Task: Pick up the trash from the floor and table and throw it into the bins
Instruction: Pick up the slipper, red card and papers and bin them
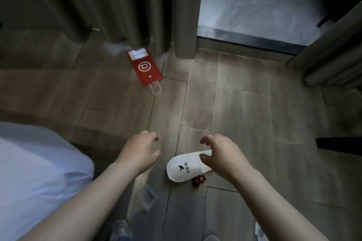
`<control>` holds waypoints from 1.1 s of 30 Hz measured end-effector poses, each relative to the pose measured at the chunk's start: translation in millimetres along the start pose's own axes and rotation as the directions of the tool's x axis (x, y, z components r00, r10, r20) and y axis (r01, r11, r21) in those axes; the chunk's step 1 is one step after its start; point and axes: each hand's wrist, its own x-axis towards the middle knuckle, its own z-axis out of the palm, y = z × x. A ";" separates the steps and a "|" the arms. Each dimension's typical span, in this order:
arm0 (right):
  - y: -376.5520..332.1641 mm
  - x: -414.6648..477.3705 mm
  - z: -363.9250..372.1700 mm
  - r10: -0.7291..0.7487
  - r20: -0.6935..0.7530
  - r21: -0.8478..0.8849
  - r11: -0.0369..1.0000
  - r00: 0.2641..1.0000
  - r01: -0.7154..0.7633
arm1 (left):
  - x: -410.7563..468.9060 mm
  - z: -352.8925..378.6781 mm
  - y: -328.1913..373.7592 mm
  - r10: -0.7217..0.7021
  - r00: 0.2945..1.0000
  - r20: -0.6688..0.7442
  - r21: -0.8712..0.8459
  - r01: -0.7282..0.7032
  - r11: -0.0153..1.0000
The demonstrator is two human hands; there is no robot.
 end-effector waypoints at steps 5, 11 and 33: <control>31.3 82.7 84.8 -0.085 -0.003 -0.074 0.994 0.996 0.085 | 84.3 83.3 -49.1 0.011 1.000 -0.018 0.020 -0.011 1.000; 56.2 182.9 146.5 -0.161 -0.085 -0.150 0.978 0.983 0.147 | 196.4 148.1 -98.2 0.085 0.992 -0.096 0.156 -0.069 0.985; 81.3 264.0 197.2 -0.106 -0.016 -0.165 0.981 0.994 0.102 | 337.1 162.9 -114.9 0.093 0.951 -0.295 0.011 -0.094 0.996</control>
